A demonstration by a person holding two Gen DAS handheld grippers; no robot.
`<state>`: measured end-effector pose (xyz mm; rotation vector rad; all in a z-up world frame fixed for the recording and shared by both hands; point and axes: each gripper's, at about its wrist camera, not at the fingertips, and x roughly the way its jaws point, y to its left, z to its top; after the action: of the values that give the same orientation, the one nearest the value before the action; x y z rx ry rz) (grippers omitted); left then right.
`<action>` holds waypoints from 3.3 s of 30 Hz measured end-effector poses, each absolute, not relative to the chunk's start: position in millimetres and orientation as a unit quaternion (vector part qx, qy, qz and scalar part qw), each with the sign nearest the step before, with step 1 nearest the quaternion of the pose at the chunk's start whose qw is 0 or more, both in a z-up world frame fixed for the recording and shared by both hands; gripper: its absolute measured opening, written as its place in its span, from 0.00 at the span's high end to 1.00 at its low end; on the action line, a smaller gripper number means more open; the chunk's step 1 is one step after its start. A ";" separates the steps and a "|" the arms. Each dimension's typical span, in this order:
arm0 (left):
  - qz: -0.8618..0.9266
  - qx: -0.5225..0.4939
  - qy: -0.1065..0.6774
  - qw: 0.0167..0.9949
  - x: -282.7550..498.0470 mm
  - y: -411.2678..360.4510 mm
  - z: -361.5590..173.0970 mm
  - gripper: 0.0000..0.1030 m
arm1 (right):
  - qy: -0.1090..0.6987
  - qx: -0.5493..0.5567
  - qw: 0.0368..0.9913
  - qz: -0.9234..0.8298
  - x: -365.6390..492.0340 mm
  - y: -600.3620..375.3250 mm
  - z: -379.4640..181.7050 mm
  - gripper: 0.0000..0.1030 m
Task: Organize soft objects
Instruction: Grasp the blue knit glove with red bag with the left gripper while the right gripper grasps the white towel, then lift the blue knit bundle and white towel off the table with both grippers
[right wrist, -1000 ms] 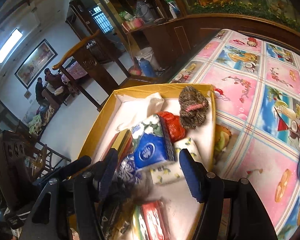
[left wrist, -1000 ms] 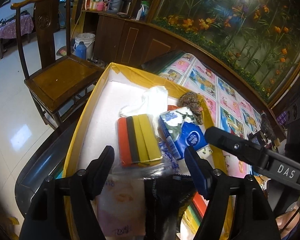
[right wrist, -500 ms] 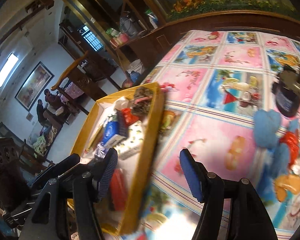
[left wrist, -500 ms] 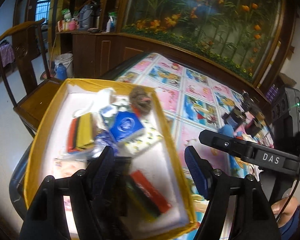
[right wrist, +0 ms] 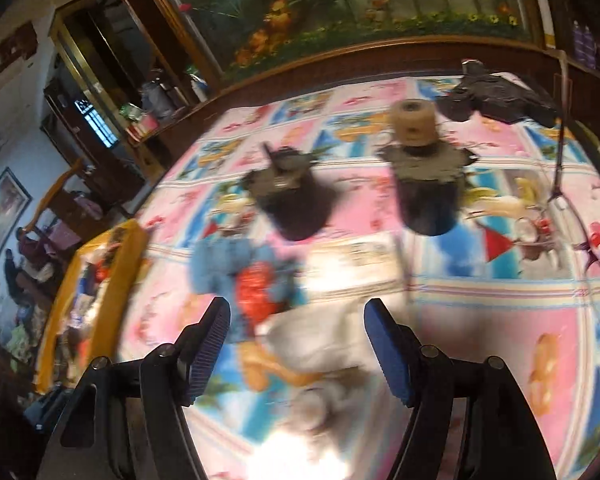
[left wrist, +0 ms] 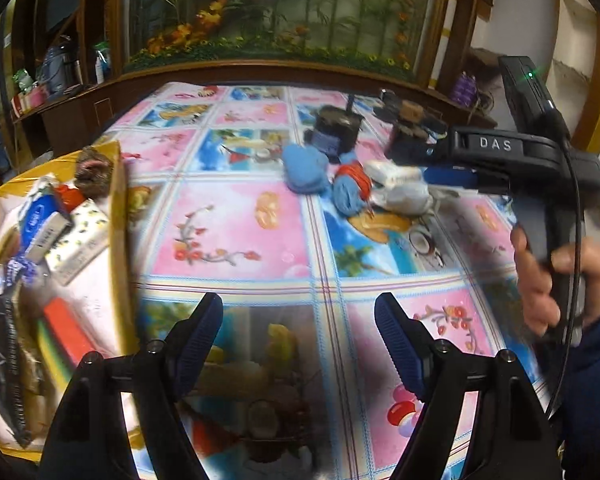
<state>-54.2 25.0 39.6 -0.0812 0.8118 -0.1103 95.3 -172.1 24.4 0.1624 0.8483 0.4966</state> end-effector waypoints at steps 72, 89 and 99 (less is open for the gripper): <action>-0.056 -0.026 0.353 0.934 47.5 -10.4 36.2 0.67 | 0.363 0.059 0.892 0.262 59.8 -163.8 48.5 0.79; -0.047 -0.040 0.359 0.931 51.3 3.2 34.6 0.67 | 0.381 0.043 0.889 0.251 69.6 -158.3 32.7 0.79; -0.044 -0.036 0.361 0.931 53.4 2.2 33.6 0.67 | 0.386 0.048 0.886 0.252 74.2 -160.1 30.3 0.79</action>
<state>53.4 2.2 33.6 -0.0730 0.7384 -0.0905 74.2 -160.1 30.3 0.1002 0.8035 0.5250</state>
